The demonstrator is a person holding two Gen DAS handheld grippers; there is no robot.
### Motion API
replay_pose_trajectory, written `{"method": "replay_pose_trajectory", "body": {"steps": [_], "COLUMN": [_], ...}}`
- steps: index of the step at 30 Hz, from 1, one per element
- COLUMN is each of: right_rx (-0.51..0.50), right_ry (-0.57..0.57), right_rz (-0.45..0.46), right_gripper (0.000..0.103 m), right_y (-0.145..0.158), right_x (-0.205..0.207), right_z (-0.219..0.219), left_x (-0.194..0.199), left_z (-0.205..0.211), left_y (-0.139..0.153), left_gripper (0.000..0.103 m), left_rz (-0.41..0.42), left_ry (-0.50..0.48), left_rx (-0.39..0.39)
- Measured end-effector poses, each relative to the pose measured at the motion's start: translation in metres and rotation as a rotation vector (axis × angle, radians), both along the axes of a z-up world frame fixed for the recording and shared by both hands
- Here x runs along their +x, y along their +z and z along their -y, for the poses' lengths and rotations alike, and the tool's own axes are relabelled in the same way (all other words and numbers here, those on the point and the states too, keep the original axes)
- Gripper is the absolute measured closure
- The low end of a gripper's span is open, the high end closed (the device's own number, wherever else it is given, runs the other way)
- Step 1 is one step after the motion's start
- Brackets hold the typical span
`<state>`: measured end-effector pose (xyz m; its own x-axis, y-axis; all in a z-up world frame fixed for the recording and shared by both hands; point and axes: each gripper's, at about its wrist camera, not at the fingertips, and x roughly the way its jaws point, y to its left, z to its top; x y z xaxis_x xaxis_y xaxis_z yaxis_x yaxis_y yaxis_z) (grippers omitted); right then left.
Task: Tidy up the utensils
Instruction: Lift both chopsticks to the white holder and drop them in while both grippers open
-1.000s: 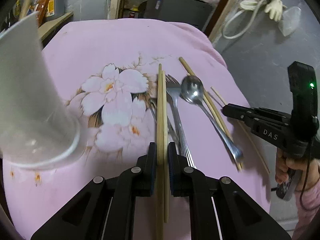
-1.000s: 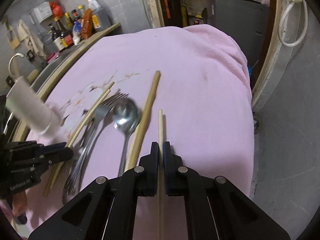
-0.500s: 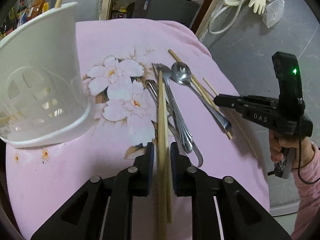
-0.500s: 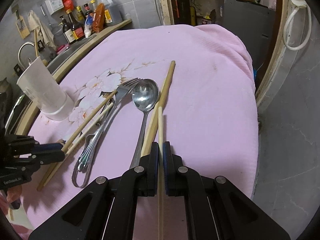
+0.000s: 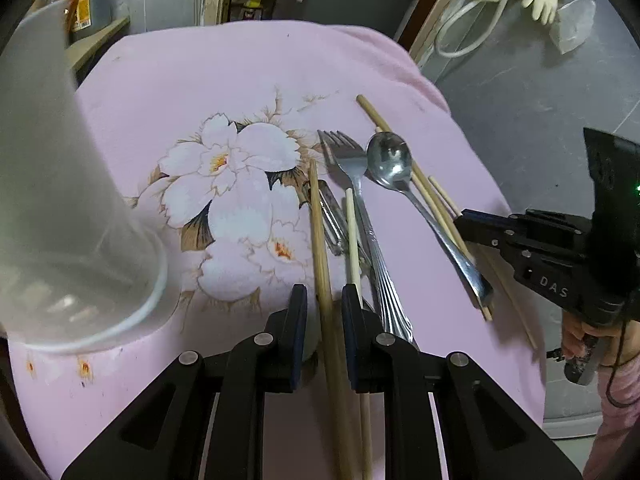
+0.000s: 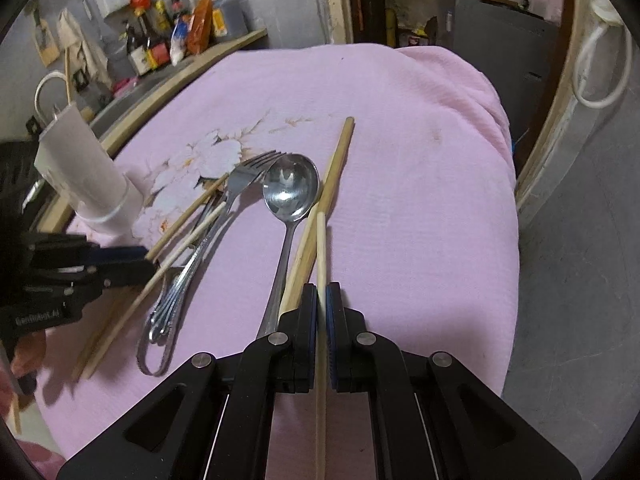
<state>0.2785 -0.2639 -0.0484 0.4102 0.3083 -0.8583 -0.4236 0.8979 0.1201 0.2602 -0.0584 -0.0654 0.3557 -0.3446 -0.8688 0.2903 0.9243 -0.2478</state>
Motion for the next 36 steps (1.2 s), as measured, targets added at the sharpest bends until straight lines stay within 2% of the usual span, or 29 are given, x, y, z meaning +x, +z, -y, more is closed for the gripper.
{"method": "replay_pose_trajectory", "body": {"steps": [3, 5, 9, 14, 18, 22, 25, 31, 36], "right_rx": [0.000, -0.017, 0.004, 0.101, 0.157, 0.215, 0.248, 0.326, 0.444], "right_ry": [-0.012, -0.024, -0.042, -0.093, -0.122, -0.126, -0.106, -0.030, 0.024], "right_rz": [-0.010, 0.009, 0.087, 0.276, 0.561, 0.767, 0.904, 1.054, 1.074], "right_gripper": [0.100, 0.100, 0.100, 0.100, 0.100, 0.100, 0.100, 0.101, 0.101], "right_y": [-0.001, 0.000, 0.005, 0.024, 0.056, 0.086, 0.105, 0.133, 0.152], "right_x": [0.004, 0.002, -0.014, -0.049, -0.090, -0.112, -0.122, -0.129, -0.116], "right_z": [-0.002, -0.004, -0.003, 0.007, -0.001, -0.023, -0.047, -0.097, -0.139], "left_x": [0.000, -0.001, -0.019, -0.052, -0.074, -0.085, -0.094, -0.101, -0.096], "left_z": [0.003, 0.003, -0.003, -0.013, -0.020, -0.032, -0.047, -0.097, -0.153], "left_y": [0.001, 0.002, 0.012, 0.039, 0.063, 0.089, 0.107, 0.142, 0.162], "left_gripper": [0.098, 0.099, 0.099, 0.099, 0.099, 0.099, 0.099, 0.099, 0.099], "left_rz": [0.002, 0.003, 0.092, 0.278, 0.457, 0.635, 0.736, 0.876, 0.936], "left_ry": [0.010, 0.025, 0.032, 0.049, 0.104, 0.176, 0.232, 0.365, 0.466], "left_rx": [0.018, -0.004, -0.017, -0.057, -0.093, -0.090, -0.107, -0.142, -0.175]}}
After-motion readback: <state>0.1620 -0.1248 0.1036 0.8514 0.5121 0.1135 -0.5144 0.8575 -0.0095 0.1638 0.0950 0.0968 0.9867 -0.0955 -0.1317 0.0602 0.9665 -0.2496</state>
